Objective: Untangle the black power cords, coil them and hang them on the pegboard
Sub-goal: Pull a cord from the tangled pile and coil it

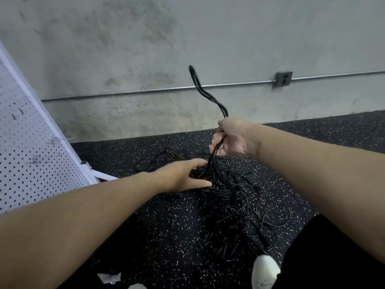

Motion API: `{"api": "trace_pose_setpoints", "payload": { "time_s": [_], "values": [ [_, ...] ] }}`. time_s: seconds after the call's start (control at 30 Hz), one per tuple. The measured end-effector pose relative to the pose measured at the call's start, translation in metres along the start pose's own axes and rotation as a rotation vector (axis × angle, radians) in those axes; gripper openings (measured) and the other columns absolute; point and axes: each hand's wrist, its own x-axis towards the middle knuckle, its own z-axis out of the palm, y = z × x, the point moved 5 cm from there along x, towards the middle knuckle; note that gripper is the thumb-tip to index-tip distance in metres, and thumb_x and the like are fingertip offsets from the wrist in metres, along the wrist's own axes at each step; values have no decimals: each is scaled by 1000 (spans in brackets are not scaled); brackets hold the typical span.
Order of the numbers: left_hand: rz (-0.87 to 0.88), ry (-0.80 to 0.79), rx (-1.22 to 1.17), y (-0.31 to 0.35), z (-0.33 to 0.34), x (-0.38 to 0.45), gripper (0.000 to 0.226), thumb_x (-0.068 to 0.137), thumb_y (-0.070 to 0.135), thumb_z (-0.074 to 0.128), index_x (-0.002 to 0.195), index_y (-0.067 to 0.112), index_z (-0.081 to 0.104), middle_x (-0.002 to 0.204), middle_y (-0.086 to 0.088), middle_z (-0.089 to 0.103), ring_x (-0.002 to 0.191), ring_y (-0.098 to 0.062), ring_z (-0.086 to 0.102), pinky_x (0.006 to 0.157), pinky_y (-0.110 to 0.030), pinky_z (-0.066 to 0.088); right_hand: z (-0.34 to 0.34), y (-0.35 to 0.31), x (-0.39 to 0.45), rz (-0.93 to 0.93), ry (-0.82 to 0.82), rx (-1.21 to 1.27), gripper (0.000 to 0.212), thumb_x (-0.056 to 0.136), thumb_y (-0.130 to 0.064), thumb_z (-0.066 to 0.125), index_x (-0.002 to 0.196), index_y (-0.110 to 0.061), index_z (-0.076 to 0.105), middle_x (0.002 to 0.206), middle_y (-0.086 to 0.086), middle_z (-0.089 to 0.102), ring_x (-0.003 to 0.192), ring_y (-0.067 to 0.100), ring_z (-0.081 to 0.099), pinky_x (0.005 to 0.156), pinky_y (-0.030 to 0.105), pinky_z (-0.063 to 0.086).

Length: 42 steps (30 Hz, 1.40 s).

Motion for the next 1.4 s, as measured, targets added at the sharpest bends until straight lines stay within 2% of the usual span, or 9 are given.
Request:
{"api": "trace_pose_setpoints", "payload": {
  "time_s": [0.17, 0.33, 0.47, 0.7, 0.83, 0.97, 1.1, 1.2, 1.4],
  "values": [
    [-6, 35, -402, 14, 13, 26, 22, 106, 31, 53, 121, 16, 61, 121, 5, 67, 110, -7, 60, 101, -22, 44, 1, -4, 3, 26, -34, 223, 23, 110, -20, 25, 92, -13, 37, 58, -6, 29, 48, 8, 35, 70, 33, 55],
    [26, 144, -379, 20, 3, 33, 42, 111, 32, 38, 78, 16, 57, 72, 2, 63, 66, -9, 56, 76, -28, 44, -12, -11, 10, -57, 16, 295, 27, 110, -18, 25, 93, -8, 43, 61, 1, 48, 54, 13, 56, 82, 42, 61],
    [55, 222, -373, 25, -10, 40, 37, 110, 33, 40, 76, 21, 48, 62, 9, 50, 61, -13, 49, 70, -44, 48, -46, -8, 18, -73, 107, 119, 19, 109, -8, 30, 107, -6, 49, 84, 9, 62, 57, 16, 67, 63, 37, 63],
    [78, 248, -357, 45, -26, 56, 37, 110, 36, 41, 81, 18, 55, 59, 6, 41, 48, -9, 35, 54, -32, 32, -103, 2, 19, 20, 224, -455, 29, 107, -26, 47, 116, 0, 57, 65, -1, 43, 49, 9, 38, 45, 24, 42],
    [71, 211, -258, 60, -27, 67, 36, 109, 37, 43, 85, 19, 62, 59, 9, 44, 49, -8, 38, 54, -31, 31, -115, -19, 1, -336, 460, -941, 60, 102, -37, 57, 149, -6, 38, 109, 11, 64, 73, 16, 60, 63, 29, 48],
    [105, 180, -125, 83, -23, 77, 31, 108, 33, 47, 83, 21, 60, 66, 10, 54, 59, -8, 48, 50, -21, 31, -91, -25, -22, -674, 132, -968, 43, 102, -25, 46, 145, -27, 52, 138, -2, 60, 115, 11, 58, 102, 29, 45],
    [103, 200, -205, 86, -25, 84, 16, 100, 25, 64, 95, 20, 50, 80, 5, 63, 57, -7, 49, 47, -17, 32, -91, -6, -21, -554, -9, -1189, 35, 103, -27, 50, 138, -24, 54, 114, 0, 70, 93, 13, 66, 81, 23, 50],
    [116, 114, -308, 89, -17, 85, 24, 97, 13, 66, 105, 18, 43, 91, 3, 61, 67, -6, 51, 52, -16, 36, -100, -12, -22, -532, 29, -1218, 30, 100, -45, 57, 97, -19, 70, 74, -5, 63, 65, 13, 54, 66, 27, 43],
    [211, 47, -238, 91, 13, 96, 4, 101, 25, 60, 101, 27, 57, 78, 7, 71, 72, -14, 64, 77, -34, 51, -115, -12, -41, -579, -23, -1003, 45, 95, -38, 69, 61, -21, 45, 51, -10, 36, 44, 5, 29, 46, 20, 26]
  ]
}}
